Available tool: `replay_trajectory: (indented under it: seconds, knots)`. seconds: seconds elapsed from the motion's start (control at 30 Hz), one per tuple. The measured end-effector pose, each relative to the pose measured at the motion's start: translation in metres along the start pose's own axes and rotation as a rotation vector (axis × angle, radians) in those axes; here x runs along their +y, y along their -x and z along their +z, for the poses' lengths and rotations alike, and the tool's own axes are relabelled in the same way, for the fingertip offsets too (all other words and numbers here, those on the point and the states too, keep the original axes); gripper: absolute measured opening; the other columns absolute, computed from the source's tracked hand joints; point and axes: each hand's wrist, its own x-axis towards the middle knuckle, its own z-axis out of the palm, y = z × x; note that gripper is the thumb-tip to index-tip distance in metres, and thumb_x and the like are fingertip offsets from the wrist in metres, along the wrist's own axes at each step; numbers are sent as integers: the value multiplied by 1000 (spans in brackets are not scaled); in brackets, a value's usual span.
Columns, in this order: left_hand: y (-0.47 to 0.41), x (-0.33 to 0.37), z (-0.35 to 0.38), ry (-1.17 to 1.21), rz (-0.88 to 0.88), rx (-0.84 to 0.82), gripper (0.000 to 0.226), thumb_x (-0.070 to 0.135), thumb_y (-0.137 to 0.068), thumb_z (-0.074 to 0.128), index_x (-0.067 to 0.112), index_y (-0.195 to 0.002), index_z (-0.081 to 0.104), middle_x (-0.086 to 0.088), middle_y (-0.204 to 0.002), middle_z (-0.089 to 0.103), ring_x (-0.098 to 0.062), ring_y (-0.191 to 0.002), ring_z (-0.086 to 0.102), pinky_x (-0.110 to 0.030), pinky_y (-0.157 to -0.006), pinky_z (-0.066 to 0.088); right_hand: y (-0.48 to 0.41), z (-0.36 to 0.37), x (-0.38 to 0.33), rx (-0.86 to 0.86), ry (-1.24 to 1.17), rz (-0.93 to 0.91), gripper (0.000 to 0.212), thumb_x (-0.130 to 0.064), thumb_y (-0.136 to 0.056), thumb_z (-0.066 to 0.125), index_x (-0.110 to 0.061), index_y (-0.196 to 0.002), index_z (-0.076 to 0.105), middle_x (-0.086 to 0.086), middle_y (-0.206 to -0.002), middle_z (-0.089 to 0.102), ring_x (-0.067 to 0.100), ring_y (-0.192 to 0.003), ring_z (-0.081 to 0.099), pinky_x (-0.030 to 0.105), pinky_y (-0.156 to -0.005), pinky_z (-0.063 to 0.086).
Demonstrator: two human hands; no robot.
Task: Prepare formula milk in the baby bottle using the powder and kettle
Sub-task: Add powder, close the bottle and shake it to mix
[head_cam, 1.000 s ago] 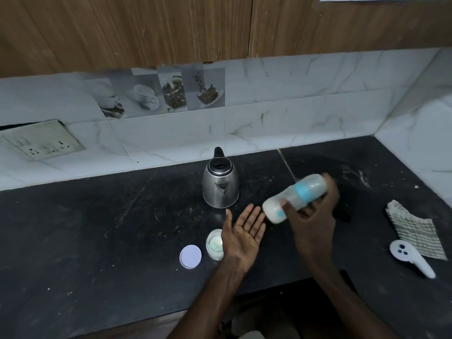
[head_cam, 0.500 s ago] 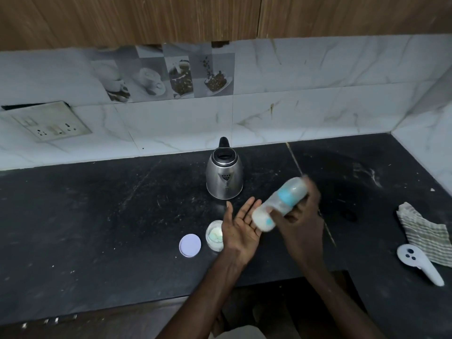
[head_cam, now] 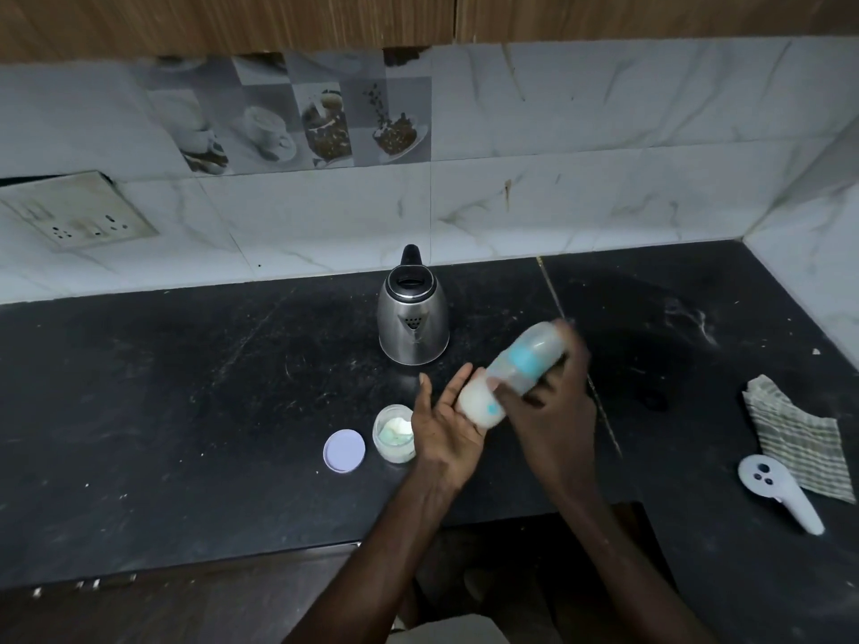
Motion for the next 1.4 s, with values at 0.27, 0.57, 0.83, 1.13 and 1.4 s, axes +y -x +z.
replay_trajectory:
  seconds: [0.27,0.57,0.83,1.13,1.4]
  knots:
    - [-11,-1,0,-17,19,16,74,65,-97,52,6,-140,62,-20,-144,63,-36,-139,56,-51,-125,33,-10,-9,3,16,21,-31,103,-15,-79,90,-44,-155,27,-7,-141,62,3,-109,71,29,-91,60]
    - [-5,-2,9,-17,26,14,72,64,-98,50,6,-138,64,-19,-141,65,-33,-132,61,-46,-111,48,-14,-4,8,88,-37,-6,102,-17,-81,87,-42,-159,25,-14,-137,59,-6,-108,69,24,-90,60]
    - [-5,-1,1,19,18,-4,77,65,-97,53,4,-144,59,-22,-146,60,-35,-141,53,-47,-124,35,-10,8,5,49,-53,-56,101,-10,-81,87,-36,-157,26,-4,-144,60,4,-114,70,30,-93,60]
    - [2,12,-4,56,-27,-54,72,63,-97,54,7,-143,60,-24,-146,59,-44,-142,50,-57,-124,32,8,24,35,-161,104,-23,107,-26,-75,92,-44,-156,24,-5,-138,64,5,-102,73,39,-88,63]
    - [3,18,-13,44,15,-60,74,62,-97,54,6,-145,58,-17,-149,60,-40,-143,51,-52,-122,37,10,29,40,-258,24,103,113,-30,-76,93,-54,-155,15,-4,-126,71,4,-103,74,37,-89,63]
